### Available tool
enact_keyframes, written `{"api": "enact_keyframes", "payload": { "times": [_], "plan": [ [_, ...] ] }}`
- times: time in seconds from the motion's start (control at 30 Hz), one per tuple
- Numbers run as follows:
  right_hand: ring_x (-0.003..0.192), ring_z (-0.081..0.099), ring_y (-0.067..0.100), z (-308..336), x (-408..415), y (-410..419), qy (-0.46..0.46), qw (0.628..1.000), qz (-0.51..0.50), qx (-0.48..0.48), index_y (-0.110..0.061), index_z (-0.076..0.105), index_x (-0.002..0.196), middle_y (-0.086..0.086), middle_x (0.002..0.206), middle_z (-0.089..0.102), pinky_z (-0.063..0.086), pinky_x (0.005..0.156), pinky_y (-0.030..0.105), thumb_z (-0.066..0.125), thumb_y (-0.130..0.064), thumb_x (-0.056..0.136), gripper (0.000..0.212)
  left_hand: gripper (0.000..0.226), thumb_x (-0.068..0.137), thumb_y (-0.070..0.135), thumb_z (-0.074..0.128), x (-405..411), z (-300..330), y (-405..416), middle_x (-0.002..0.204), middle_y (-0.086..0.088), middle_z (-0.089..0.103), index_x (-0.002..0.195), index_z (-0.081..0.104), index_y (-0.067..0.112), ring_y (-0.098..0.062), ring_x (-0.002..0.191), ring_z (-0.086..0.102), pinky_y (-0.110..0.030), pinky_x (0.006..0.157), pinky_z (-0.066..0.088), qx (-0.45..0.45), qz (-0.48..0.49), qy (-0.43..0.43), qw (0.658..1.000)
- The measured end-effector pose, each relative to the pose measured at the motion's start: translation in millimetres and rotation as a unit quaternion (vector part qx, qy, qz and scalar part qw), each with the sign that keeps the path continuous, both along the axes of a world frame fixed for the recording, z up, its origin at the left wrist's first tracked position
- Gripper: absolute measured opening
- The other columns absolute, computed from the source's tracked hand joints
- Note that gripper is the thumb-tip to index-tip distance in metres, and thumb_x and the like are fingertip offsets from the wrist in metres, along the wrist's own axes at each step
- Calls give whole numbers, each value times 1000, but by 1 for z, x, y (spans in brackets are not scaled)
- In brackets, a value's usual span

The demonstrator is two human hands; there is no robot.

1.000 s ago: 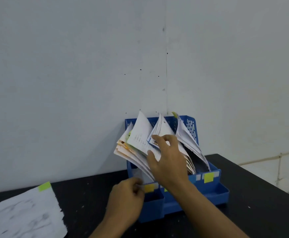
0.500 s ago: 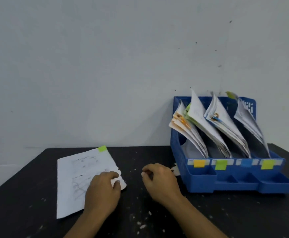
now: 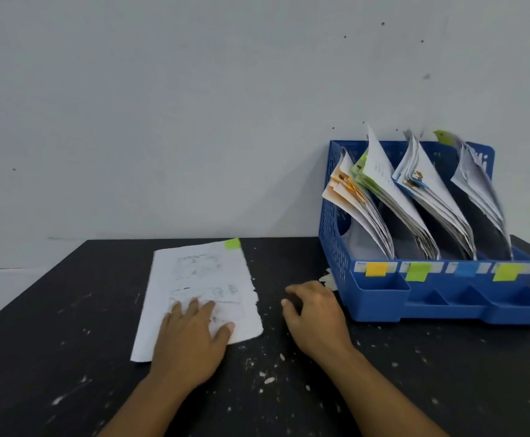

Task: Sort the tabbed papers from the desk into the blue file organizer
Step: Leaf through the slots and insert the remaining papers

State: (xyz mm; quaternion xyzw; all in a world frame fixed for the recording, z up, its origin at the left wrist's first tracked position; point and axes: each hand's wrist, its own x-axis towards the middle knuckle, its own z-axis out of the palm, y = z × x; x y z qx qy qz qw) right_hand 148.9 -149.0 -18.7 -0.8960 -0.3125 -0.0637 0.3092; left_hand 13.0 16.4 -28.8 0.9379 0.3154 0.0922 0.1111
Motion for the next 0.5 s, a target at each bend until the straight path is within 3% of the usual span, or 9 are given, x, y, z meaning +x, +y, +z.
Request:
{"api": "enact_keyframes", "payload": {
  "times": [0.2,0.33,0.4,0.5],
  "plan": [
    [143,26,22,3,1,-1,23,991,-71,-111,-15,48,144,5,157,28,28,115,35,44,-58,98,63,67,88,70,37,1,1,-41,159,11,20,147,32,37,-16,148,11,-33,119,11,18,-91,-43,995],
    [151,4,27,3,-2,-1,55,978,-74,-189,-11,31,154,8,165,4,15,121,43,34,-72,93,86,92,65,83,11,1,1,-44,155,16,27,143,37,40,-11,141,23,-31,114,21,42,-105,-53,992],
    [151,4,27,2,-2,-1,51,978,-72,-190,-11,34,152,7,165,5,14,121,44,35,-70,94,83,97,60,82,7,4,0,-44,154,16,31,141,41,41,-11,138,28,-32,112,25,42,-106,-63,991],
    [149,10,26,3,-4,0,33,980,-64,-186,-15,48,144,4,162,19,18,118,47,37,-65,97,69,83,64,82,24,9,-3,-39,138,12,55,124,62,39,-17,124,48,-40,99,41,39,-108,-44,992]
  ]
}}
